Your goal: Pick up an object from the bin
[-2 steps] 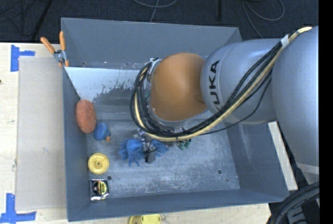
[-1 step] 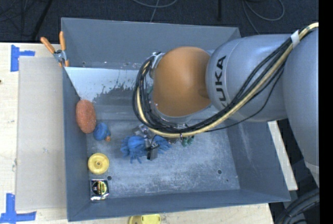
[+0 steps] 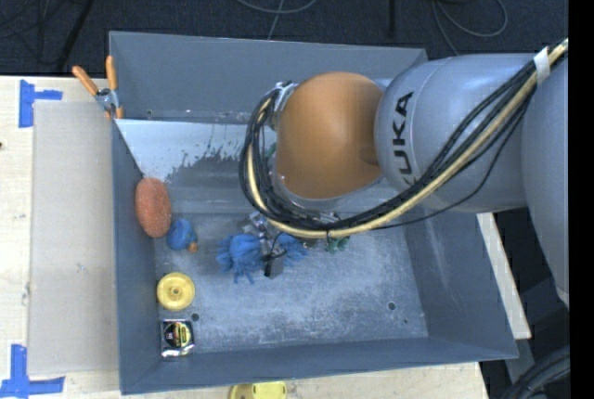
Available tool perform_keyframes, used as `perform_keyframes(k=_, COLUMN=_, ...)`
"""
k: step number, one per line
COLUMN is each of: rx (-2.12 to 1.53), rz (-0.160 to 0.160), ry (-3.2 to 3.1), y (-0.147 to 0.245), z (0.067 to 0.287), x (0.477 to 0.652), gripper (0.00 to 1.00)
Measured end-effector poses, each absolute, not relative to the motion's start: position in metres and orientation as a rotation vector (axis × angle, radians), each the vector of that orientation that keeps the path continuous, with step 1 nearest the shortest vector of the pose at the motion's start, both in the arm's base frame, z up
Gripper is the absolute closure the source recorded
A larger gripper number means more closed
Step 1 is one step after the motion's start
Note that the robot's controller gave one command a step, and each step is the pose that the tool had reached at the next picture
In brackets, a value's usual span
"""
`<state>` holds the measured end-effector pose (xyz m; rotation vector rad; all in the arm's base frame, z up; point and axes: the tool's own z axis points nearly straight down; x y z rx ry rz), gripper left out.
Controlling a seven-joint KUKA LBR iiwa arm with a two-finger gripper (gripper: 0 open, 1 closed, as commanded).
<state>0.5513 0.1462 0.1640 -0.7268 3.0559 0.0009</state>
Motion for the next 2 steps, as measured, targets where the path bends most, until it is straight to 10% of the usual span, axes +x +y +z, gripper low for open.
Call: perform_keyframes(k=2, rx=-0.723, rz=0.001, ry=3.053, y=0.1467, z=0.1793, x=0.5518, gripper=1.0)
